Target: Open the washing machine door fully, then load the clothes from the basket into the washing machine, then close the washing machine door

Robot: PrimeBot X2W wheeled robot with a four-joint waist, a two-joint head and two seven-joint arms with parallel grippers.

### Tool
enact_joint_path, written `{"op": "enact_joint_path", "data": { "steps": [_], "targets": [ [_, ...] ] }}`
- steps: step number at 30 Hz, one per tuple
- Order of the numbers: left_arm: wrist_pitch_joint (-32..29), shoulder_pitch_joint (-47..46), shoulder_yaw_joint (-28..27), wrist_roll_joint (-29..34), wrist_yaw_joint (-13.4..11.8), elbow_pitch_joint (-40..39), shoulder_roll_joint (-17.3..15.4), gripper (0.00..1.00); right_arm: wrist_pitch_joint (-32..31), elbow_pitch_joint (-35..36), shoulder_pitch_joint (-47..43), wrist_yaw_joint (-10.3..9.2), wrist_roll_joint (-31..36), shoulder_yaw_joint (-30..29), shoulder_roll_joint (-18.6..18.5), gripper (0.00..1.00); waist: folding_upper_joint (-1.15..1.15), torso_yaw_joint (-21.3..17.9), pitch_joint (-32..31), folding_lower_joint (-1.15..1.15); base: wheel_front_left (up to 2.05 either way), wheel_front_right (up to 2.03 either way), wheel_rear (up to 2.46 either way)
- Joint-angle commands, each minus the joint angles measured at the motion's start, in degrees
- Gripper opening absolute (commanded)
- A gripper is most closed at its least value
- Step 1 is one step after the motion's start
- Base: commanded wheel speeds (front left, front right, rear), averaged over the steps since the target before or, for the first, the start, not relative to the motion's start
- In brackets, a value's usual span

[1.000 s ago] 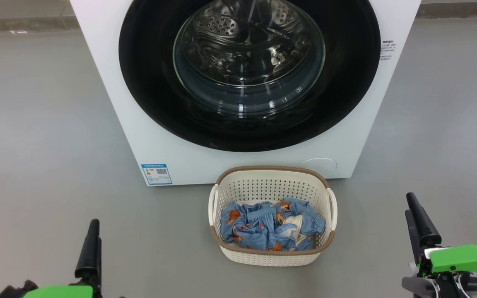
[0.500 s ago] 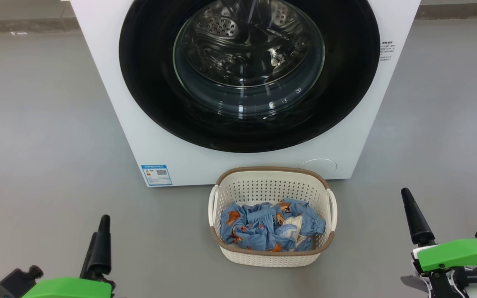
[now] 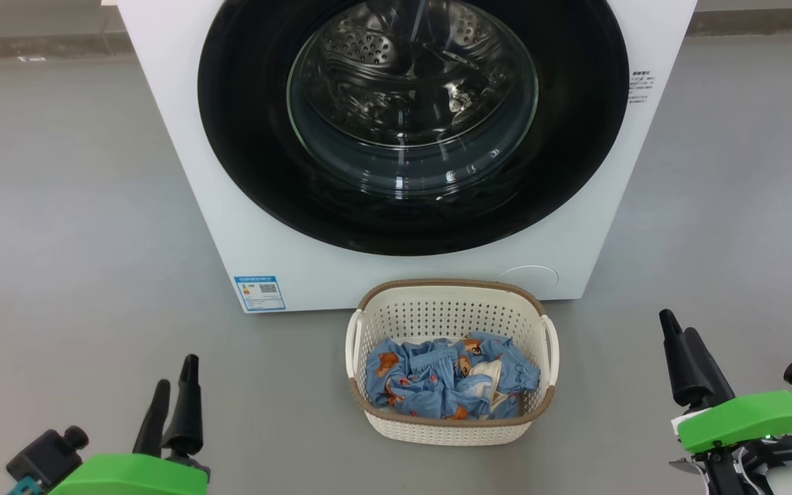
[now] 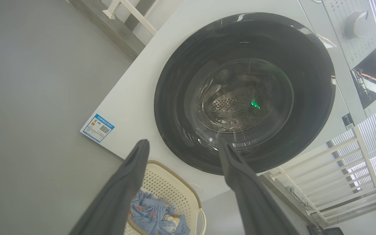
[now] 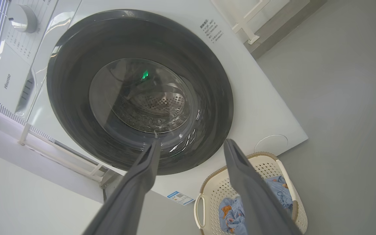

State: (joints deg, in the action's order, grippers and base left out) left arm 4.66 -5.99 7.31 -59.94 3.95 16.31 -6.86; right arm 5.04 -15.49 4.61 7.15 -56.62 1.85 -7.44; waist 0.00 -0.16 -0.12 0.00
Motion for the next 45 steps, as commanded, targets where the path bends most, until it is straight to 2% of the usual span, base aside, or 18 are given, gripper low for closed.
{"op": "enact_joint_path", "data": {
  "steps": [1, 10, 45],
  "targets": [
    [1.09, -3.34, -0.47, 2.21, -0.22, -0.74, -1.68, 1.0, 0.93, 1.07, 3.6, 0.2, 2.57, 0.95, -1.15, 1.0, 0.0, -0.01, -0.03, 0.0, 0.0, 0.0, 0.0],
    [2.63, -4.17, 0.85, 7.02, -0.7, -0.07, -2.34, 1.0, 2.44, 0.32, 4.39, 0.22, 10.43, 1.13, -1.12, 1.0, 0.0, -0.06, -0.08, 0.0, 0.0, 0.0, 0.0],
    [8.49, -6.99, 4.59, 24.67, -2.1, 0.31, -4.53, 1.0, 8.16, -0.78, 7.32, 0.31, 30.8, 4.96, -2.74, 1.0, 0.0, -0.11, -0.28, 0.0, 0.0, 0.0, 0.0]
  ]
}}
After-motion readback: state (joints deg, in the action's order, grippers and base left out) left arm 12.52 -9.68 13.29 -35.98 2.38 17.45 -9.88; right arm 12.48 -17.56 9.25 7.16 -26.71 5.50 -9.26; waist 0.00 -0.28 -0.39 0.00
